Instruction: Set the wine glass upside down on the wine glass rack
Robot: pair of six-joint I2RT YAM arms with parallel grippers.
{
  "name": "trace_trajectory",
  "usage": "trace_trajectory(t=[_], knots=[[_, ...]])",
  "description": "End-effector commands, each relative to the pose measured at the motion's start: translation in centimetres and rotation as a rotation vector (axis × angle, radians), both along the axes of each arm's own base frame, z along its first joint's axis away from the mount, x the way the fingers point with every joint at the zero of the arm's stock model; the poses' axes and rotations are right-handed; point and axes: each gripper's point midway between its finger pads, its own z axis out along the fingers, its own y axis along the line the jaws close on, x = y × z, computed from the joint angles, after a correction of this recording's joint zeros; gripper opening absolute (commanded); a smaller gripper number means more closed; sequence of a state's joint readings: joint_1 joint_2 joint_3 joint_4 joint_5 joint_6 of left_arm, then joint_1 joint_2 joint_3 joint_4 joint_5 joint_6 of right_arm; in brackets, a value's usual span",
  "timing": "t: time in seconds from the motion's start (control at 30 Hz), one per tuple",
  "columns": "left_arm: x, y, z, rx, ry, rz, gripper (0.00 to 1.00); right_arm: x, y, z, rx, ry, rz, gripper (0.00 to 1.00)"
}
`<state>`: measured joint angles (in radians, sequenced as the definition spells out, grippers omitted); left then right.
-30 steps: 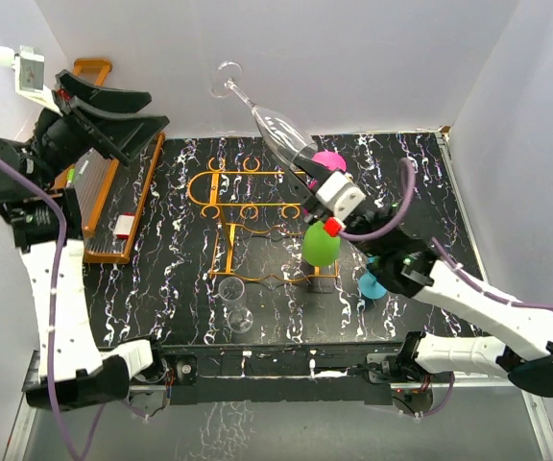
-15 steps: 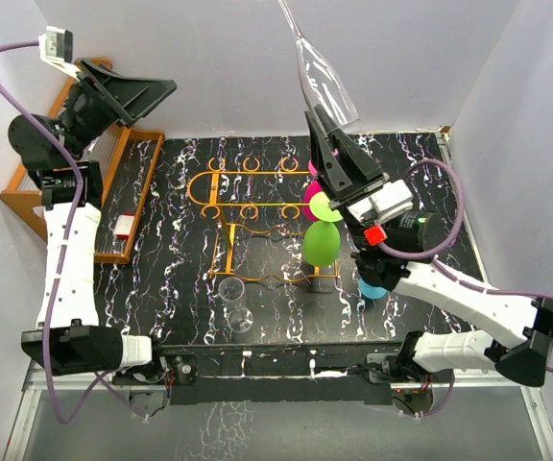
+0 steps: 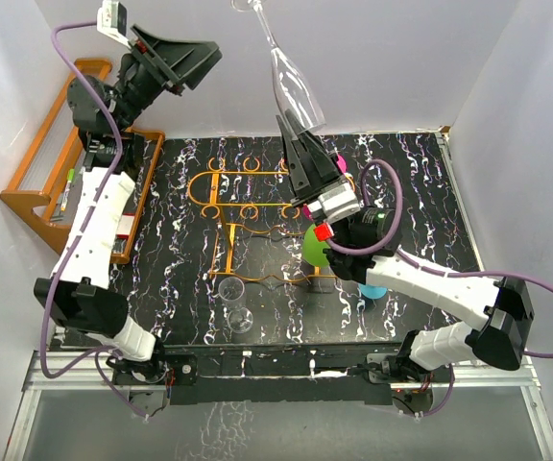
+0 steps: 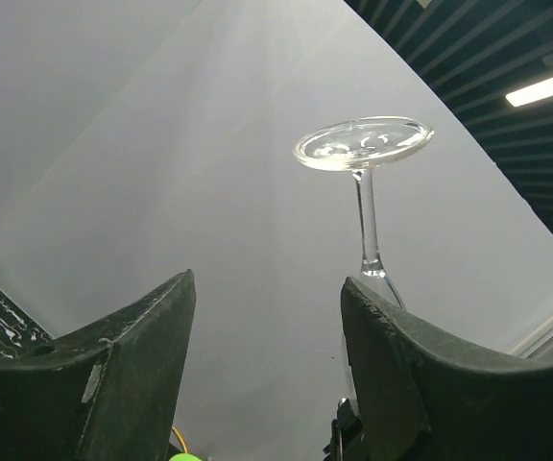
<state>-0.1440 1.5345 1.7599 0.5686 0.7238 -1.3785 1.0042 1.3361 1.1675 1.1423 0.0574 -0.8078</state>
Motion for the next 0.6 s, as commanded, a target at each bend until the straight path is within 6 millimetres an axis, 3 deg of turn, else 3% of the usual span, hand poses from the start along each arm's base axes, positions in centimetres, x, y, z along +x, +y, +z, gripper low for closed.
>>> trace_trajectory(t=[0.0,0.23,0.57], knots=[[-2.4,-1.5,3.8,-0.021,-0.090,-0.001,0.60,-2.6,-3.8,2.8,0.137,-0.115,-0.030,0.08],[-3.7,-5.3,4.3,0.036,-0.123,-0.048,0.63,-1.9,-3.5,2.2,0.128,-0.111,-0.070,0.08],[-4.5,-6.7,5.2,0.042,-0.165,-0.064,0.66,-0.9,-1.5,1.0,0.068,-0.110,-0.083,0.08]])
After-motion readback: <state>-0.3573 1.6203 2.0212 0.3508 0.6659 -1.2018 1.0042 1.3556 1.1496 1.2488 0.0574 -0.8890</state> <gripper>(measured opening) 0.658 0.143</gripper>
